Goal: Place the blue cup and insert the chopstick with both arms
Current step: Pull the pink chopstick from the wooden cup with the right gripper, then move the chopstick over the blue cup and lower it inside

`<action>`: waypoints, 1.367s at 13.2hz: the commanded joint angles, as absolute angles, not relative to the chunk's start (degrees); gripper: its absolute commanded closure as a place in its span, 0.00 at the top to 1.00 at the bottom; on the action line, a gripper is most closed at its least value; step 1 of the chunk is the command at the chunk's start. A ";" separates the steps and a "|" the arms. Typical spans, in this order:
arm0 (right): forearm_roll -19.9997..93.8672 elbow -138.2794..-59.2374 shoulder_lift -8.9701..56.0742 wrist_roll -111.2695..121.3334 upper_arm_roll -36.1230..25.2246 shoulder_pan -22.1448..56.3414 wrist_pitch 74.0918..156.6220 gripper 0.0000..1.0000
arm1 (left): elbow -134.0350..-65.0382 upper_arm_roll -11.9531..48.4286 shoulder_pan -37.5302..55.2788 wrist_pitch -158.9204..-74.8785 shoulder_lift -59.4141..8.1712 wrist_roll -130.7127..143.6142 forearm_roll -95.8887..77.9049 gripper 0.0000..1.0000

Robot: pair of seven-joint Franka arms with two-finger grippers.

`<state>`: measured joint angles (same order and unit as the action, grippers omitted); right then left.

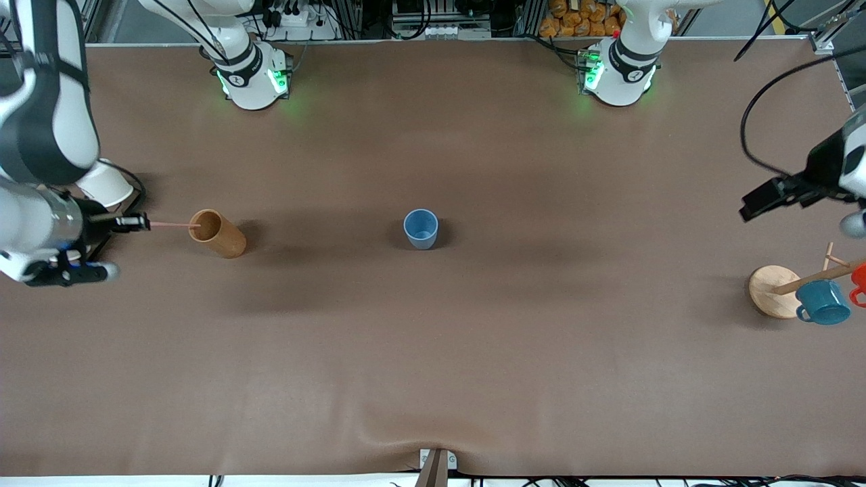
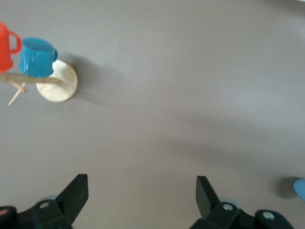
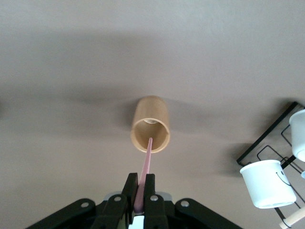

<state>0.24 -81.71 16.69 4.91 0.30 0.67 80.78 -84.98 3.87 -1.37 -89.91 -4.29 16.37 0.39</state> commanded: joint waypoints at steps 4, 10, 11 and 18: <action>2.10 -78.22 16.87 4.66 0.44 13.25 83.83 0.00 | -94.03 2.55 -0.18 -89.21 4.73 15.21 -1.49 1.00; 5.36 -78.84 17.49 3.52 0.35 25.90 91.47 0.00 | -95.71 2.46 1.67 -89.56 6.51 14.94 -1.32 1.00; 5.27 -78.92 17.75 2.65 0.35 28.45 93.23 0.00 | -95.71 2.11 2.28 -89.56 6.33 14.94 -1.06 1.00; 3.96 -79.36 22.40 -1.32 0.18 38.23 105.55 0.00 | -95.27 2.55 1.85 -91.41 4.48 14.94 -1.41 1.00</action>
<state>4.47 -79.62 20.94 -0.63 1.00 37.66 103.75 -95.07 2.83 1.63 -90.42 4.48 15.98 -0.19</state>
